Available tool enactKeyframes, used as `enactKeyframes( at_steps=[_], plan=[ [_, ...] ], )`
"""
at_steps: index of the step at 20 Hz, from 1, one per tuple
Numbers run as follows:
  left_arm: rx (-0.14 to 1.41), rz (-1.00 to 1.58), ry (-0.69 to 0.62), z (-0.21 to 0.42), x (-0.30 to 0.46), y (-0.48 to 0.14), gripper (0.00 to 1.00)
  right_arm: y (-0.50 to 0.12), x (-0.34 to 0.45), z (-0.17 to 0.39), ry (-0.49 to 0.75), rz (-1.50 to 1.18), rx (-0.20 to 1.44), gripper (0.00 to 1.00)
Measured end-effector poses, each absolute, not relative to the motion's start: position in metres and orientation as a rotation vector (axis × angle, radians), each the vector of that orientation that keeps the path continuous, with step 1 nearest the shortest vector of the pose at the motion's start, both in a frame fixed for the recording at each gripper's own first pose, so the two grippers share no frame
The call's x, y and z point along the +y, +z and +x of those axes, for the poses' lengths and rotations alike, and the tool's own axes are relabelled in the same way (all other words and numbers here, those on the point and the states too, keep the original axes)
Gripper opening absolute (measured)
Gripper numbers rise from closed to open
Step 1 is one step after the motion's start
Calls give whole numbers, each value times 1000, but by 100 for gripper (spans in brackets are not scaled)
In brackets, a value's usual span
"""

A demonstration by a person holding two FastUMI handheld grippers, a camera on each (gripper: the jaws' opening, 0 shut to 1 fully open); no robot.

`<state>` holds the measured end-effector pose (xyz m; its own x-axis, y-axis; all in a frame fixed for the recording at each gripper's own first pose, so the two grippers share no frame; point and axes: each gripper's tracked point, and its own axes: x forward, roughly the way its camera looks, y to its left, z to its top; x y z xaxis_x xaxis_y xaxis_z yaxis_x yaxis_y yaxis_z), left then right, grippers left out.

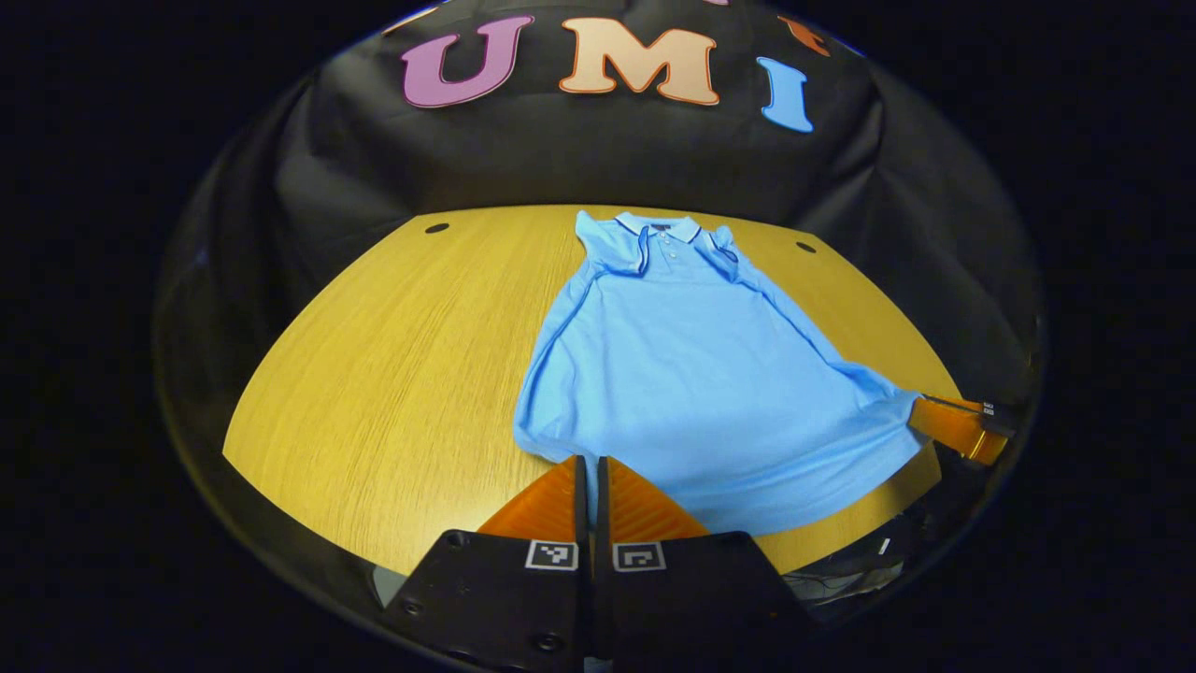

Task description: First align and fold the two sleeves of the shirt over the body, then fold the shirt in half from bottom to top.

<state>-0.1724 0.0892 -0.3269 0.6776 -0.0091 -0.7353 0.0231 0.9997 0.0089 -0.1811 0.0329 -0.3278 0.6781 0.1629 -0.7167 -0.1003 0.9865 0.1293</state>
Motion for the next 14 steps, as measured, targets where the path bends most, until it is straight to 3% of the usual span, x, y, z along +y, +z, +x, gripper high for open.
enactKeyframes(
  at_steps=[14],
  plan=[
    [733, -38, -39, -31, 112, -274, 0, -284, 59, -33, 103, 138, 674, 2]
  ],
)
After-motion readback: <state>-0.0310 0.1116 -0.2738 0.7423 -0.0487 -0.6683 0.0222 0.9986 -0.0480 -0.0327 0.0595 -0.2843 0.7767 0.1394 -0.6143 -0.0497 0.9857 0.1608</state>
